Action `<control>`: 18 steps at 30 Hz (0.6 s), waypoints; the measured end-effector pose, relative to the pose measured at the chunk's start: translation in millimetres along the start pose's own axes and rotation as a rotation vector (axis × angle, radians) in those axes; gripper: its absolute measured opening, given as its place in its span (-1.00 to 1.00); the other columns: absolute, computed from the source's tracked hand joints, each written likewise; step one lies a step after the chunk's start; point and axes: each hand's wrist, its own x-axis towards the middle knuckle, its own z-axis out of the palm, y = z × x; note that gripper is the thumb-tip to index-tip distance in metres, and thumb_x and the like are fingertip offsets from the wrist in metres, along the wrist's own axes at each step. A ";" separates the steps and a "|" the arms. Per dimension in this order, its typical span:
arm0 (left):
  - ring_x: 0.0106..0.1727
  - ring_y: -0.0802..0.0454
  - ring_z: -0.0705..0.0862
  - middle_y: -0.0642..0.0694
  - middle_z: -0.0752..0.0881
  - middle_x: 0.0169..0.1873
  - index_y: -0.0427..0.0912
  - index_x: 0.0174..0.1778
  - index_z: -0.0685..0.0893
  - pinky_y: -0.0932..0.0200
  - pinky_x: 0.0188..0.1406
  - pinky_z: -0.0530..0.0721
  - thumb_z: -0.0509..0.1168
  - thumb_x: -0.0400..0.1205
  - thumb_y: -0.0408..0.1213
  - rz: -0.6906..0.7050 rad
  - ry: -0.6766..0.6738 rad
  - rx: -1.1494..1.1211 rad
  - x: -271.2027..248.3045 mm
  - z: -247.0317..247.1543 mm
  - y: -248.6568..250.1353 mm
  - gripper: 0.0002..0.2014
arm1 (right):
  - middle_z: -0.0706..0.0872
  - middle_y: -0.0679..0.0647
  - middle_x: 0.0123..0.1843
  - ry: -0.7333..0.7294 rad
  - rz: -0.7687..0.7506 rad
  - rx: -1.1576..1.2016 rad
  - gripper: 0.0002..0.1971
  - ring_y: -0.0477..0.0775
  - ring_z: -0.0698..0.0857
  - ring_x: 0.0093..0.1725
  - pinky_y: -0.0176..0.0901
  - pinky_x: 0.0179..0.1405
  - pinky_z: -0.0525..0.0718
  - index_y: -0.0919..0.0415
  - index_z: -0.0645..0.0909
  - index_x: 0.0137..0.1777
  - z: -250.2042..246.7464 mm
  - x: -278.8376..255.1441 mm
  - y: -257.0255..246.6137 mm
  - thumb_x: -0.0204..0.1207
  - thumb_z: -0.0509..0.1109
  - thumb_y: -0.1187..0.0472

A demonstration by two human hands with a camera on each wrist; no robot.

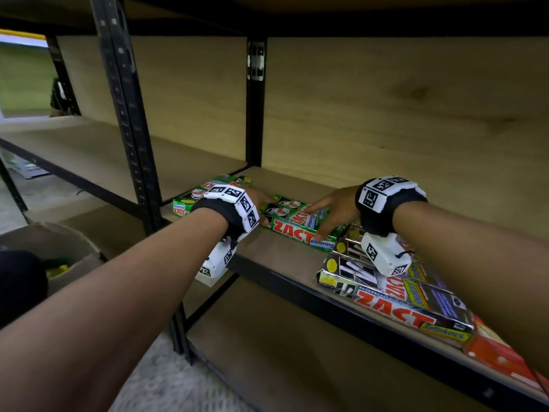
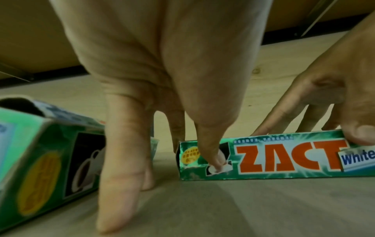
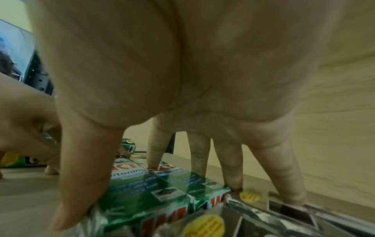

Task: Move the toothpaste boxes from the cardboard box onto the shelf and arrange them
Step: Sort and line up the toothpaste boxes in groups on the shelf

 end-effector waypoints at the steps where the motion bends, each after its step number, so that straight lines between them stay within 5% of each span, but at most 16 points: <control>1: 0.45 -0.05 0.58 0.02 0.44 0.58 0.21 0.64 0.30 0.07 0.38 0.57 0.39 0.61 -0.01 0.009 0.009 0.012 3.7 1.3 -1.3 -0.32 | 0.28 -0.05 0.71 0.001 0.001 -0.001 -0.20 0.11 0.26 0.67 -0.08 0.54 0.25 -0.31 0.25 0.66 -0.9 1.2 2.1 0.44 0.51 -0.24; 7: 0.32 -0.11 0.60 -0.14 0.50 0.52 -0.11 0.64 0.31 0.16 0.20 0.55 0.32 0.71 -0.13 0.033 -0.046 -0.004 15.9 -4.7 11.8 -0.41 | 0.21 -0.04 0.74 0.022 0.072 -0.006 -0.13 0.12 0.20 0.70 -0.05 0.60 0.21 -0.19 0.26 0.68 -3.5 2.5 15.3 0.40 0.50 -0.32; 12: 0.15 -0.16 0.70 -0.15 0.69 0.28 -0.04 0.50 0.46 0.08 0.04 0.63 0.42 0.62 -0.04 0.075 0.041 0.008 13.3 5.5 4.3 -0.46 | 0.23 0.03 0.72 0.051 0.123 0.067 -0.11 0.18 0.33 0.64 -0.01 0.57 0.40 -0.03 0.29 0.69 -3.2 -6.2 29.1 0.40 0.54 -0.26; 18: 0.24 -0.13 0.67 -0.13 0.66 0.33 0.01 0.58 0.42 0.22 0.01 0.53 0.41 0.63 -0.04 0.075 0.038 0.029 16.3 5.3 1.5 -0.41 | 0.22 0.02 0.73 0.083 0.123 -0.001 -0.19 0.13 0.23 0.69 -0.06 0.59 0.24 -0.04 0.31 0.68 1.3 -13.4 27.8 0.47 0.47 -0.26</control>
